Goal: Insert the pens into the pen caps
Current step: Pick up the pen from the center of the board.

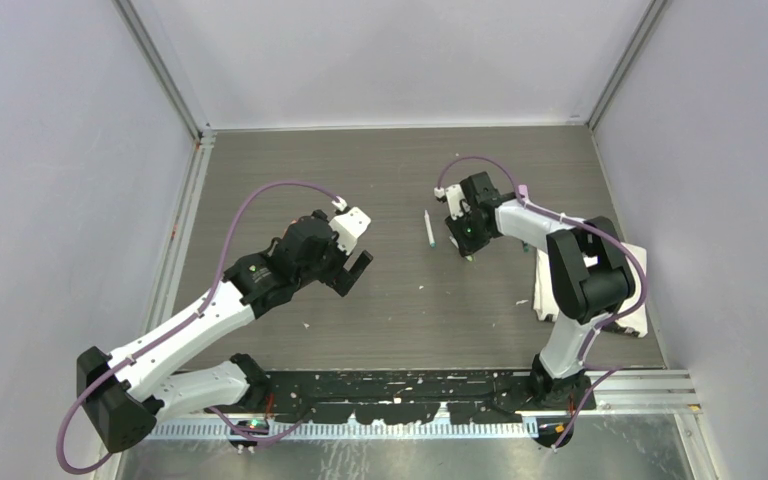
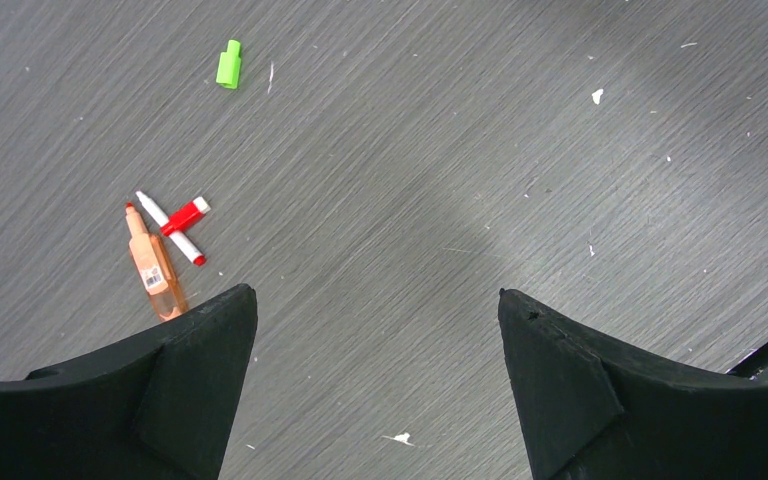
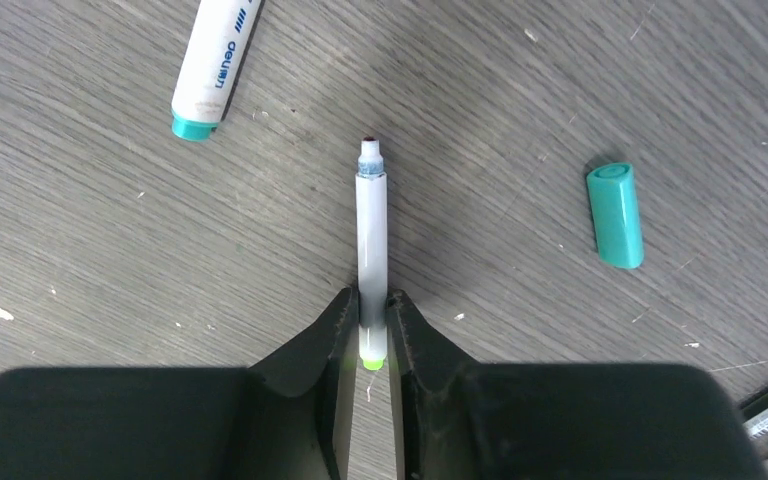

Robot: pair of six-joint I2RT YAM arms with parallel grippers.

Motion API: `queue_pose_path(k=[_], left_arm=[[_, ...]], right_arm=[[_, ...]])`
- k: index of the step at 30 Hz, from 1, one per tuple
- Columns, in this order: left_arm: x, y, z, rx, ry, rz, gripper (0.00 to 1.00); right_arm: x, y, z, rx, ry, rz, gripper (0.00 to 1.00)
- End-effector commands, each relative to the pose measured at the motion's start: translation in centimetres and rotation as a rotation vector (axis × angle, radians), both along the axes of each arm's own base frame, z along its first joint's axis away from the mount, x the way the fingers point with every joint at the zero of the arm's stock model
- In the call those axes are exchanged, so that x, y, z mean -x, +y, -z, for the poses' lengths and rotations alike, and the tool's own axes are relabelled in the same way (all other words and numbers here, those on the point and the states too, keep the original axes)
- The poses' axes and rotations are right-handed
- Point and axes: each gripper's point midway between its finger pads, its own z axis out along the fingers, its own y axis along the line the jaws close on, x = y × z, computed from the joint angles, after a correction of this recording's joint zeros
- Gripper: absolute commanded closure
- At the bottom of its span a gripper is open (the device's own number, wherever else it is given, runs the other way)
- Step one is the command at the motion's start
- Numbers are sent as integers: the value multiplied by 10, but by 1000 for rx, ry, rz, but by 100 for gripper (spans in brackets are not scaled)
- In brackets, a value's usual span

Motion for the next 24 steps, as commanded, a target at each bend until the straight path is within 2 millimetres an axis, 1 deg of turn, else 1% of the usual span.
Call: queue_pose_path(k=[1, 5, 9, 14, 17, 18, 22, 24], left_arm=[[-5, -4, -8, 27, -28, 5, 9], [-5, -4, -8, 28, -30, 5, 9], [-5, -4, -8, 31, -29, 4, 9], [-4, -5, -9, 34, -29, 7, 9], [-5, -5, -9, 34, -32, 6, 9], [-5, -5, -8, 33, -32, 6, 9], [-5, -6, -8, 35, -27, 3, 7], [-5, -5, -11, 44, -29, -2, 6]], right_arm=[[-9, 0, 0, 32, -12, -11, 80], [-7, 2, 0, 32, 10, -18, 90], [-7, 6, -8, 8, 10, -27, 97], [-6, 17, -37, -74, -24, -42, 99], [-5, 22, -57, -133, -58, -52, 99], [-5, 21, -61, -145, -62, -50, 99], [2, 27, -84, -207, -74, -77, 99], [8, 33, -101, -252, -93, -103, 99]])
